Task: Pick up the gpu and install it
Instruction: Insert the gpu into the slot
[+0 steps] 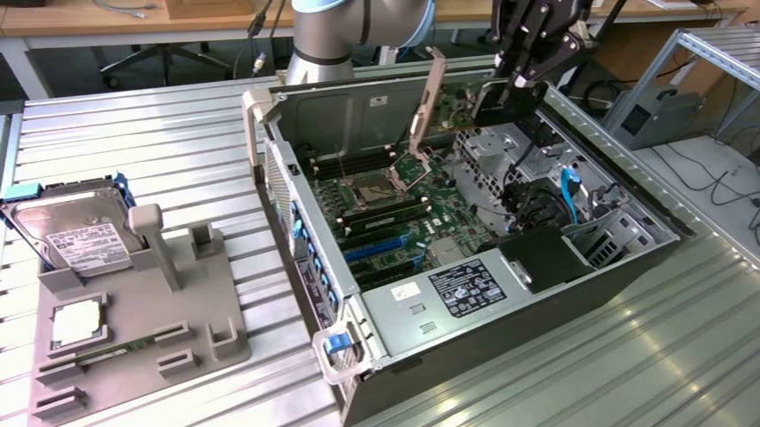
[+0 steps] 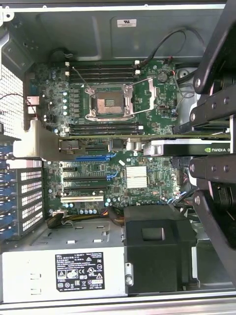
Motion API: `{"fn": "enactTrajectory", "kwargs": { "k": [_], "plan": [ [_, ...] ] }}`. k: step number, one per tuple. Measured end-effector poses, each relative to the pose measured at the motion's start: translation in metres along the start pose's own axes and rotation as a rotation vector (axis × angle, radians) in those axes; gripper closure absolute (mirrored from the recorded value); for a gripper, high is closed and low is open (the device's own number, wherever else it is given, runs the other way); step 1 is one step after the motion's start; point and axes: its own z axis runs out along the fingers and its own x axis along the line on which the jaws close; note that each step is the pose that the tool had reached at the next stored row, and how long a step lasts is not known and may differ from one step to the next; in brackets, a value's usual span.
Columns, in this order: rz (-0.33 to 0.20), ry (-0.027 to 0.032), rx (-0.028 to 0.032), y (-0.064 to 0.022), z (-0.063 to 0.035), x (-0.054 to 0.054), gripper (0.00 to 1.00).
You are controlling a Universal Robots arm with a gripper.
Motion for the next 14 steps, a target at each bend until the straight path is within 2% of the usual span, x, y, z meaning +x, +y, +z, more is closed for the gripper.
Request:
{"fn": "enactTrajectory", "kwargs": {
  "k": [14],
  "plan": [
    [0.000, 0.0000, 0.0000, 0.0129, 0.0011, 0.000, 0.73]
  ]
}}
